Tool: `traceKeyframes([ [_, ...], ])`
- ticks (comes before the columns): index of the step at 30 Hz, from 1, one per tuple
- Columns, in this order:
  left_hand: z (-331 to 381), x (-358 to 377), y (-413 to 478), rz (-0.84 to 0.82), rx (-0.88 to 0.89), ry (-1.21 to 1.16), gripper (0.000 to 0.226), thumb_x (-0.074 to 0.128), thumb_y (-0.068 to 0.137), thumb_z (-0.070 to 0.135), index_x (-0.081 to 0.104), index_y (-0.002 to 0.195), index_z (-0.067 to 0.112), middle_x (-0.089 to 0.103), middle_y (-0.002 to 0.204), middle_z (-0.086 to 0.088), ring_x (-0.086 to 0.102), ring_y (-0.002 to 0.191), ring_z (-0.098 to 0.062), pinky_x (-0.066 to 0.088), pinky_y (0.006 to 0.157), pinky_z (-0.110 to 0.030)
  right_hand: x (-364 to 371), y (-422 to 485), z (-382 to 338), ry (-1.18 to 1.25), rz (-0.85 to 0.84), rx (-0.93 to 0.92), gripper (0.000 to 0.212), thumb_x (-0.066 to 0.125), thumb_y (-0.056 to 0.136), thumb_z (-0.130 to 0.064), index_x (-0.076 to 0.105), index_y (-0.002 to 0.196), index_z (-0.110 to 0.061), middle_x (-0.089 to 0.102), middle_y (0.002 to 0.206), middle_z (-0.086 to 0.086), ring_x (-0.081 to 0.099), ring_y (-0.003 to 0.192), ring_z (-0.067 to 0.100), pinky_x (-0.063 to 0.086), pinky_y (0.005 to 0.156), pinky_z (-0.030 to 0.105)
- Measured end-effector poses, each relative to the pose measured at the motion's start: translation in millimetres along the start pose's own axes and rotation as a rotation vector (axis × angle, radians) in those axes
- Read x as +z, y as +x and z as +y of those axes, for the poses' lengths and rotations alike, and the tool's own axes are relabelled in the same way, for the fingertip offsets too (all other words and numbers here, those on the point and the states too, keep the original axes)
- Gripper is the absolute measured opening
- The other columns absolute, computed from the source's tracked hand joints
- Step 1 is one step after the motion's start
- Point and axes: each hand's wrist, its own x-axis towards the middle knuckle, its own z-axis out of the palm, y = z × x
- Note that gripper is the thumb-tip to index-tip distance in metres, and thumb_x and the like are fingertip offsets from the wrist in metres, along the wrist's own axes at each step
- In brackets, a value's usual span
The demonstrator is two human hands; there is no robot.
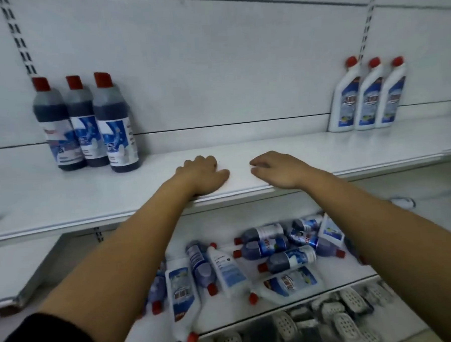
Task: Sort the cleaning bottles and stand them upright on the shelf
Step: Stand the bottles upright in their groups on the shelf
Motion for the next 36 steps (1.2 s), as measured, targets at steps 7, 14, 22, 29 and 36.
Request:
traceKeyframes([
  [7, 137, 34, 8, 0.04, 0.163, -0.042, 0.055, 0.043, 0.096, 0.053, 0.05, 0.136, 0.016, 0.052, 0.136, -0.011, 0.05, 0.119, -0.035, 0.044, 0.095, -0.044, -27, -96, 143, -0.022, 0.327, 0.16, 0.036, 0.047, 0.099, -0.031, 0.066, 0.121, -0.01, 0.063, 0.124, 0.012, 0.057, 0.112, 0.03, 0.045, 0.098, 0.042],
  [14, 322, 105, -2, 0.161, 0.564, -0.14, 0.046, 0.053, 0.094, 0.041, 0.056, 0.133, 0.016, 0.055, 0.133, -0.01, 0.05, 0.123, -0.03, 0.039, 0.102, -0.038, -59, -204, 277, -0.082, 0.34, 0.42, 0.038, 0.05, 0.095, -0.028, 0.061, 0.13, -0.017, 0.058, 0.136, 0.008, 0.055, 0.119, 0.027, 0.043, 0.102, 0.039],
  [22, 455, 192, 14, -0.083, 0.679, -0.096, 0.029, 0.052, 0.093, 0.038, 0.063, 0.116, 0.023, 0.063, 0.116, -0.006, 0.056, 0.099, -0.026, 0.04, 0.079, -0.034, -66, -287, 391, -0.014, 0.284, 0.686, 0.035, 0.053, 0.094, -0.026, 0.063, 0.127, -0.016, 0.063, 0.128, 0.008, 0.059, 0.113, 0.024, 0.044, 0.09, 0.029],
  [29, 521, 248, 77, -0.206, 0.589, -0.279, 0.018, 0.057, 0.094, 0.028, 0.067, 0.104, 0.018, 0.066, 0.097, -0.004, 0.057, 0.082, -0.018, 0.043, 0.071, -0.028, -50, -286, 488, 0.031, 0.229, 0.75, 0.036, 0.052, 0.094, -0.028, 0.062, 0.125, -0.016, 0.064, 0.125, 0.006, 0.06, 0.108, 0.024, 0.05, 0.09, 0.033],
  [36, 570, 298, 164, -0.225, 0.468, -0.356, 0.023, 0.056, 0.095, 0.028, 0.067, 0.112, 0.017, 0.07, 0.108, -0.007, 0.063, 0.089, -0.021, 0.051, 0.077, -0.031, -41, -249, 592, 0.066, 0.197, 0.716, 0.032, 0.053, 0.096, -0.028, 0.062, 0.125, -0.019, 0.064, 0.123, 0.003, 0.06, 0.108, 0.021, 0.046, 0.086, 0.028],
])
